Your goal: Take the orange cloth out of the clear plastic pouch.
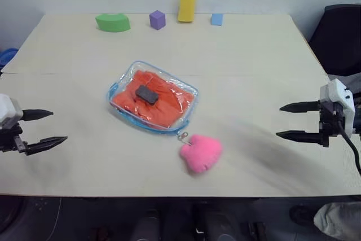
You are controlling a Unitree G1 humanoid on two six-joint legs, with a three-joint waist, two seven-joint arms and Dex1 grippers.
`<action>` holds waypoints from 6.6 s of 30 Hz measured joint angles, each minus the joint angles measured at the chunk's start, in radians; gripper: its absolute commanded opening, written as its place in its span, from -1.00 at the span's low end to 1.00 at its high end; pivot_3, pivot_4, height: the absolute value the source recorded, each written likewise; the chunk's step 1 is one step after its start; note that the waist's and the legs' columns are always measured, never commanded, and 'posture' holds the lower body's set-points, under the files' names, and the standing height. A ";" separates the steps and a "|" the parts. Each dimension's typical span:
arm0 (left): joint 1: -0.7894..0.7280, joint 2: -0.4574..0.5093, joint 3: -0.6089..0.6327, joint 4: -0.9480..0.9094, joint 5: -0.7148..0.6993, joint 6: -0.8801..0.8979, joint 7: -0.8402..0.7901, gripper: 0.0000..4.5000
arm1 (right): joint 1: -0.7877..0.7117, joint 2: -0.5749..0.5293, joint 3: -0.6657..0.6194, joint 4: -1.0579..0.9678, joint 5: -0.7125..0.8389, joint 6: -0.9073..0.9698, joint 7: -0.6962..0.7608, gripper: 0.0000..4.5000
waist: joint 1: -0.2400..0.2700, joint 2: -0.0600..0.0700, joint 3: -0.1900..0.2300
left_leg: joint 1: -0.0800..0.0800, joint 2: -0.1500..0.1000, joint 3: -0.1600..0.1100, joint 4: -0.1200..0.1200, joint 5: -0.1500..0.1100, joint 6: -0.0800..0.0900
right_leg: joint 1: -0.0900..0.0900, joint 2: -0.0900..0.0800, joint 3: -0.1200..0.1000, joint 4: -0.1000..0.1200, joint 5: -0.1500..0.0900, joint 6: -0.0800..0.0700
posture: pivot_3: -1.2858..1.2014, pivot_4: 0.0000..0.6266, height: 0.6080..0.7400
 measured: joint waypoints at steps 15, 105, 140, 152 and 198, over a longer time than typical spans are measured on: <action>0.050 -0.020 0.006 -0.075 0.001 0.037 0.009 1.00 | 0.005 0.024 -0.017 -0.022 -0.001 0.000 -0.078 1.00 | -0.001 0.000 0.000 | 0.003 0.000 0.001 0.002 0.001 0.000 | 0.001 0.000 0.001 0.005 0.000 0.000 | 0.03 -0.52 1.00; -0.346 -0.266 -0.385 -0.435 -0.122 0.286 0.251 1.00 | -0.473 0.543 0.222 -0.106 -0.265 0.310 -0.467 -0.45 | 0.000 -0.006 -0.003 | -0.011 -0.001 -0.005 0.013 0.005 -0.008 | -0.008 0.001 0.000 0.017 0.000 0.000 | 0.03 -0.52 1.00; -0.760 -0.168 -0.628 0.304 0.307 -0.389 0.017 1.00 | -0.036 0.023 -0.079 -0.422 0.115 0.323 -0.139 0.99 | 0.009 -0.004 -0.003 | 0.001 -0.001 -0.001 0.016 0.001 -0.001 | 0.000 0.005 0.008 0.015 0.000 0.000 | 0.03 -0.52 1.00; -0.958 -0.251 -0.746 0.748 0.514 -0.787 0.018 1.00 | -0.119 0.060 0.029 -0.546 0.231 0.354 -0.183 0.99 | 0.031 -0.004 -0.003 | -0.004 -0.002 -0.002 0.019 0.000 0.001 | -0.002 0.003 0.006 0.013 0.001 0.001 | 0.03 -0.52 1.00; -0.358 -0.250 -0.569 -0.245 0.437 0.013 0.266 0.10 | 0.065 0.059 -0.014 -0.585 0.252 0.331 -0.284 1.00 | 0.030 -0.004 -0.003 | -0.001 -0.001 -0.003 0.019 0.000 0.001 | 0.001 0.003 0.006 0.015 0.001 0.001 | 0.03 -0.52 1.00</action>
